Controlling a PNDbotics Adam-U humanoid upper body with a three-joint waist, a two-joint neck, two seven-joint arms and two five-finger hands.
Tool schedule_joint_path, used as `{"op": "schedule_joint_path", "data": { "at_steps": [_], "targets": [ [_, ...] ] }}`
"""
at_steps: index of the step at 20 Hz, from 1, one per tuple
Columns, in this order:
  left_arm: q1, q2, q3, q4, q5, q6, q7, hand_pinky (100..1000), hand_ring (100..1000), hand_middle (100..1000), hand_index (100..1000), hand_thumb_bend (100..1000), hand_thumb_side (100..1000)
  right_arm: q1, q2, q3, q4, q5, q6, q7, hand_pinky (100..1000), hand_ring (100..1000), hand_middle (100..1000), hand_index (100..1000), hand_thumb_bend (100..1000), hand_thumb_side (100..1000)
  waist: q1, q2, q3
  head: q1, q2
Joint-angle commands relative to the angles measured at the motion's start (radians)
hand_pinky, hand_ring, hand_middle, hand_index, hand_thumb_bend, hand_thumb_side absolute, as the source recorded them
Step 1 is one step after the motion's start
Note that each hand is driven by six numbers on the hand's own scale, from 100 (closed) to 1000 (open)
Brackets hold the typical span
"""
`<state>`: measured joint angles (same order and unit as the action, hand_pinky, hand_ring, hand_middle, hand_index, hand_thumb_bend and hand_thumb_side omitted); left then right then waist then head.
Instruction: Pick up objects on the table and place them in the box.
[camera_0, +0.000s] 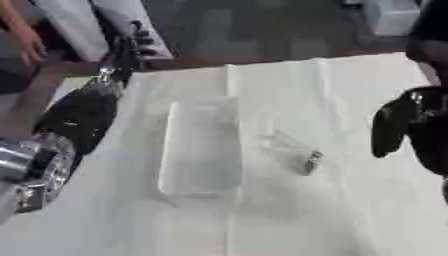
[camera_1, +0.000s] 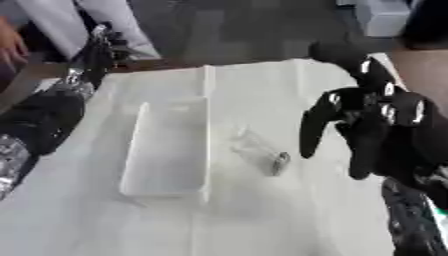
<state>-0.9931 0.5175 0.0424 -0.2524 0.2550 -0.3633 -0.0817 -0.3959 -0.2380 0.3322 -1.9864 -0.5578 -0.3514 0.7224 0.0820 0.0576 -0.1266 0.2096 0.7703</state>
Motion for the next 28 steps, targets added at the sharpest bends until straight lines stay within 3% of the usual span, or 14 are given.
{"op": "schedule_joint_path", "data": {
  "at_steps": [1,6,12,15,20,28],
  "targets": [
    [0.022,0.045,0.005,-0.152,0.034,-0.004,0.034,262,491,519,687,100,990,-0.013,0.001,-0.002,-0.010,-0.003,-0.002,0.006,395,521,955,424,100,895,-0.004,-0.005,0.008,-0.026,0.000],
    [0.183,0.073,-0.068,-0.589,0.131,0.055,0.011,258,495,523,691,100,951,-0.017,-0.006,-0.002,-0.007,0.009,-0.005,0.015,393,520,962,383,100,888,-0.006,0.016,0.033,-0.051,0.000],
    [0.279,0.103,-0.126,-0.912,0.182,0.133,-0.030,275,505,535,701,100,941,-0.028,-0.007,-0.001,-0.005,0.015,-0.014,0.023,393,520,962,362,100,895,-0.007,0.030,0.036,-0.064,0.000],
    [0.272,0.125,-0.161,-0.983,0.138,0.145,-0.095,312,530,565,729,100,898,-0.034,-0.005,0.001,-0.004,0.016,-0.017,0.026,394,520,959,369,100,896,-0.007,0.032,0.024,-0.056,0.000],
    [0.230,0.157,-0.212,-1.008,0.034,0.107,-0.247,327,536,571,732,100,827,-0.034,-0.006,0.006,-0.001,0.015,-0.016,0.029,393,520,962,359,100,895,0.003,0.028,-0.003,-0.044,0.000],
    [0.195,0.121,-0.251,-0.977,-0.029,0.065,-0.307,331,539,574,734,100,833,-0.055,-0.023,0.023,-0.003,0.013,-0.015,0.054,392,518,967,305,100,894,0.026,0.047,-0.065,-0.044,0.000]
  ]
}}
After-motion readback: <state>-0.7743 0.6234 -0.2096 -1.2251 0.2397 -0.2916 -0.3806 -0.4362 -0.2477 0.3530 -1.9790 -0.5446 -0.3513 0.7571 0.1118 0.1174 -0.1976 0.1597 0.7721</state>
